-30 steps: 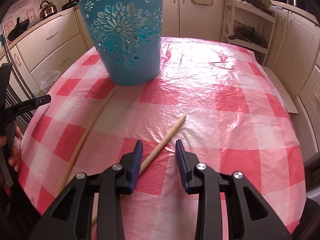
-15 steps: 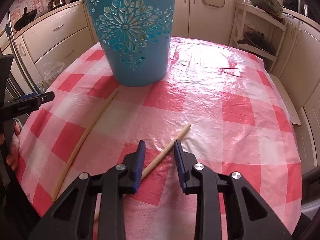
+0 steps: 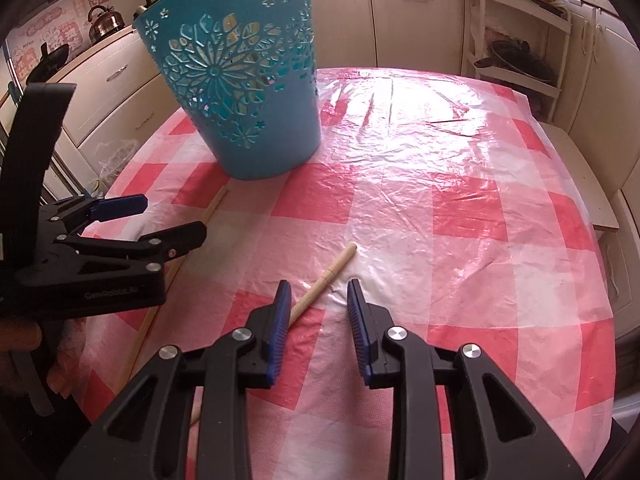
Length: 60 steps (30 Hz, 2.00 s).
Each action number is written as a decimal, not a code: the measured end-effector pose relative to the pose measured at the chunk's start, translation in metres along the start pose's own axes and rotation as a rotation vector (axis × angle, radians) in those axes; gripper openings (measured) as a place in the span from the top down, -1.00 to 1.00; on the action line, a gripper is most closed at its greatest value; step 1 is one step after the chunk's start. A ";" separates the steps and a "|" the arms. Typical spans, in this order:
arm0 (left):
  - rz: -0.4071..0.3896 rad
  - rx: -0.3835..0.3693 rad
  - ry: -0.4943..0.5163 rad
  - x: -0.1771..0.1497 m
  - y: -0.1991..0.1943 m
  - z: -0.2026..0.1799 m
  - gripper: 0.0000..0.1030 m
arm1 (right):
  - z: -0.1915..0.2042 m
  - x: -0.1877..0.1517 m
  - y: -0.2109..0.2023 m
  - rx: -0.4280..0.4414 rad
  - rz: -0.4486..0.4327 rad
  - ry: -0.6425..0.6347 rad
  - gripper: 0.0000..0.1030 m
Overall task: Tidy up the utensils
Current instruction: 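Close the right gripper on a stick while the left gripper grasps another stick, then lift both sticks and drop them into the basket with both grippers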
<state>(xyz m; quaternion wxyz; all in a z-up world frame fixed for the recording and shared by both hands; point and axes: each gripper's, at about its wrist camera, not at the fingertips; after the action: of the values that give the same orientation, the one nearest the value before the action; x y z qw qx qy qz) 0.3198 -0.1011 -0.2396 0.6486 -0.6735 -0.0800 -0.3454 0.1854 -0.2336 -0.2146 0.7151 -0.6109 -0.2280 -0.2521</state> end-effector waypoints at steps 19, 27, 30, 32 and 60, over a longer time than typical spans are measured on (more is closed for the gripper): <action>0.030 -0.084 -0.037 0.002 -0.008 0.018 0.88 | 0.006 0.011 0.008 0.042 0.072 -0.032 0.58; -0.002 -0.158 -0.118 -0.005 -0.020 0.035 0.91 | 0.026 0.005 0.004 0.031 0.099 -0.120 0.87; -0.057 -0.230 -0.178 -0.007 -0.046 0.053 0.91 | 0.017 -0.001 -0.003 0.034 0.096 -0.089 0.87; -0.103 -0.275 -0.202 -0.003 -0.071 0.063 0.91 | 0.008 -0.002 -0.008 0.052 0.093 -0.052 0.88; -0.746 -0.140 -0.484 0.186 -0.140 0.074 0.90 | -0.057 0.034 -0.093 0.432 -0.360 0.354 0.88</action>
<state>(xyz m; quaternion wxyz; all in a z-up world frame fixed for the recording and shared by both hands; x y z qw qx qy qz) 0.4076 -0.0754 -0.0134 0.3954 -0.7021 -0.4433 -0.3928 0.1527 -0.3041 -0.1310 0.8004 -0.3419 -0.2528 -0.4226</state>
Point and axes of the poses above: each gripper's, at about its wrist camera, not at the fingertips, and y roughly the way its jaws point, z to its left, x to its top, and after that the axes turned 5 degrees about -z, right-handed
